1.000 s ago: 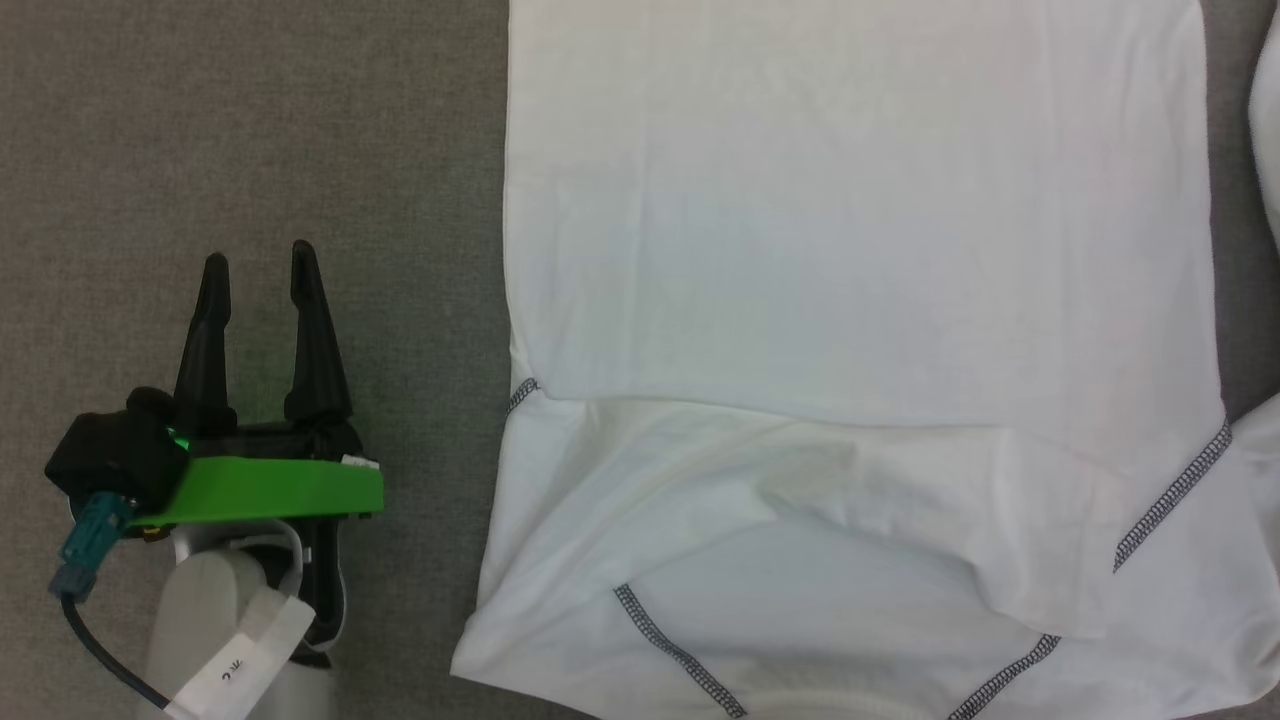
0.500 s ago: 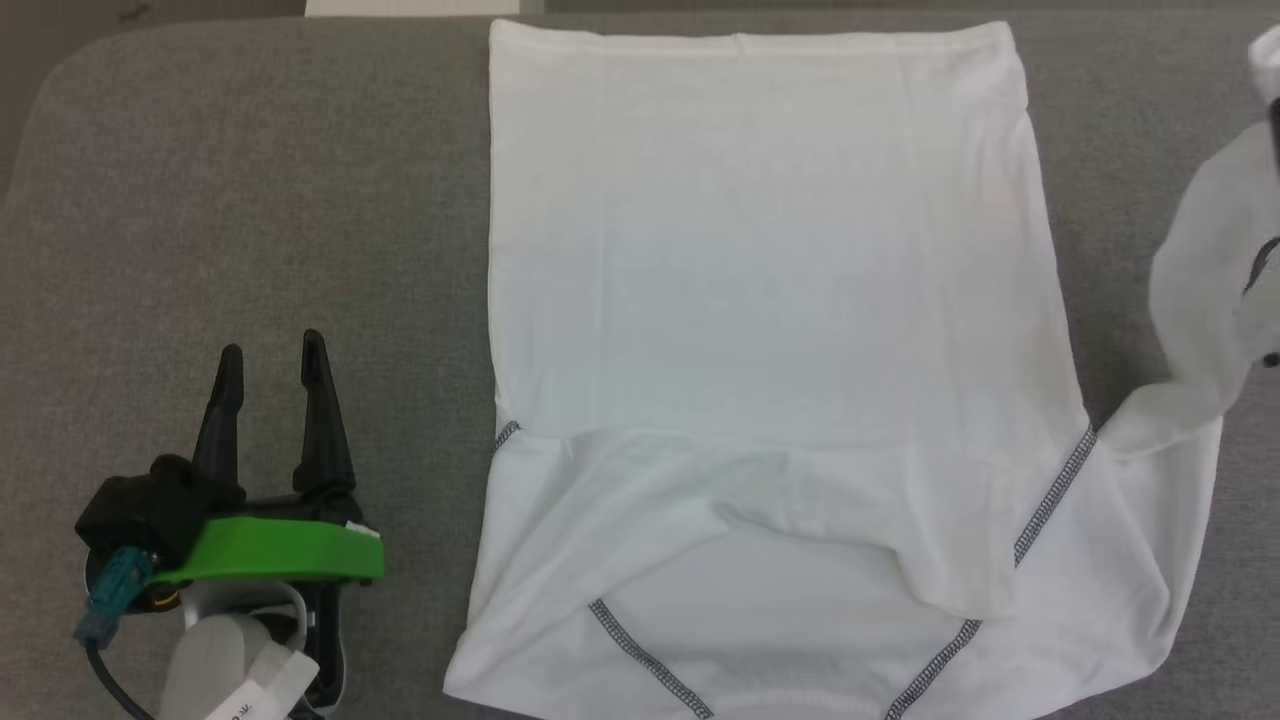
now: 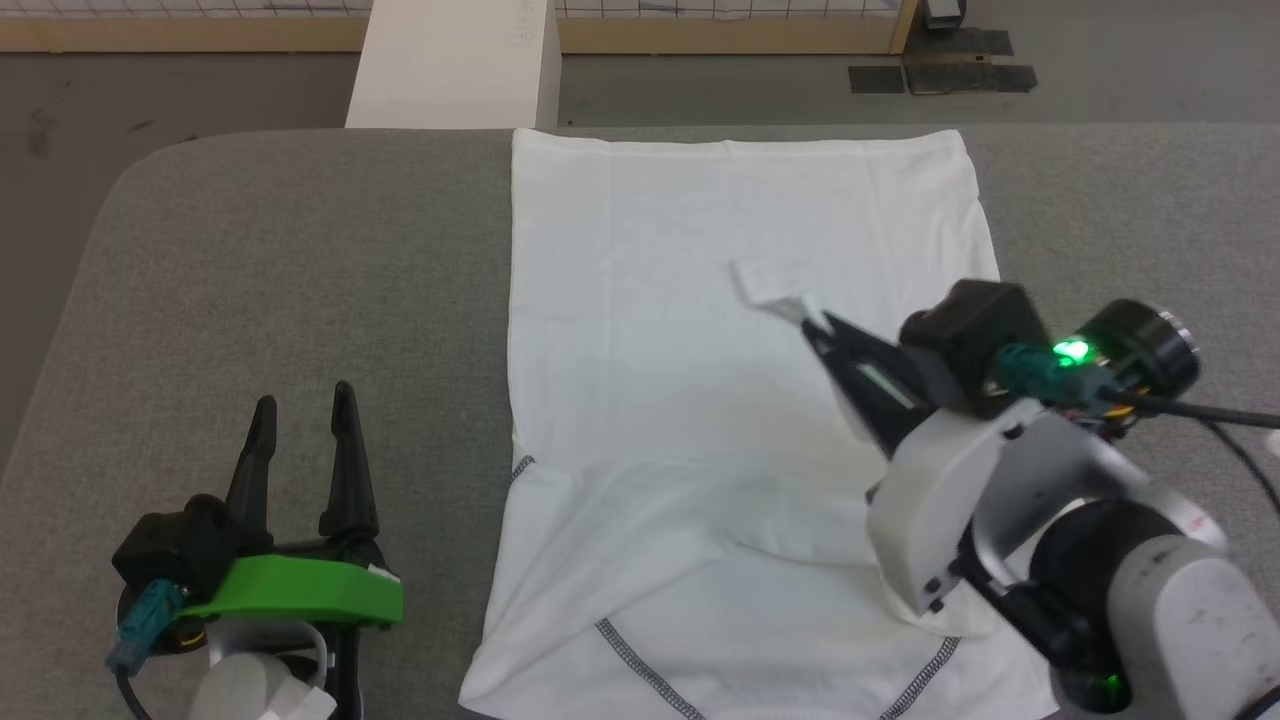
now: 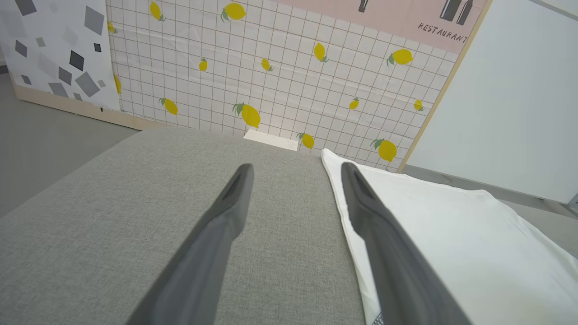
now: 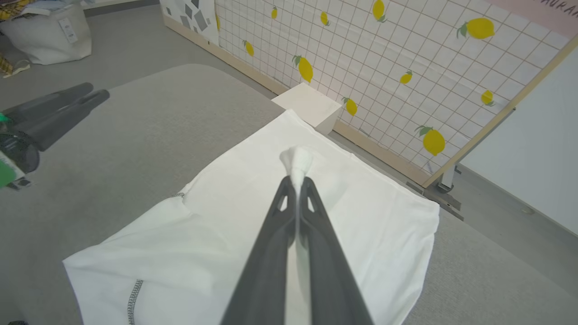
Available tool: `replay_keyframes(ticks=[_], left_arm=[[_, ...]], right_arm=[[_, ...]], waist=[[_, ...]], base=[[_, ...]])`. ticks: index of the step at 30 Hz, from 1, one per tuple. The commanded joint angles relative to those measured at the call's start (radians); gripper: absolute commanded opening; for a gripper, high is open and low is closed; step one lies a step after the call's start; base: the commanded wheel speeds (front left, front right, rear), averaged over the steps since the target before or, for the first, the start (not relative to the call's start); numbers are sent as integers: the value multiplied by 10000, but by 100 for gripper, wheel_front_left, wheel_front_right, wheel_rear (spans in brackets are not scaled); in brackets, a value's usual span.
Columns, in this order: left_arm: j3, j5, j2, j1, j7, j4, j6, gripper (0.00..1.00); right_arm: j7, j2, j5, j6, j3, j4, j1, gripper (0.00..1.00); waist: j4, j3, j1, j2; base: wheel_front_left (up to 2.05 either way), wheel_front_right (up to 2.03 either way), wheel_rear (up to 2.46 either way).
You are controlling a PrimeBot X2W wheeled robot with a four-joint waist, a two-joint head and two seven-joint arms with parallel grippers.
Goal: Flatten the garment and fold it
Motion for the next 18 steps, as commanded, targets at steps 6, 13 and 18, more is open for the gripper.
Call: replay_keyframes(ticks=[6,13,18], left_arm=[[-107,-171,-23,173,-36,76,-62,100],[-162,-255,-24,195,-36,121,-64,100],[-109,-273,-24,224,-36,107,-64,100]], right_arm=[[-74,438,172,-15,1232,1364,952,0],[-795,916,209,-15,1684,3291,2087,0],[-1108,1265,271,-15,1750,4152,2635,0]], waist=[[168,-62,1,0],[197,-84,1,0],[122,-99,1,0]], base=[[0,0,0],[0,0,0],[0,0,0]])
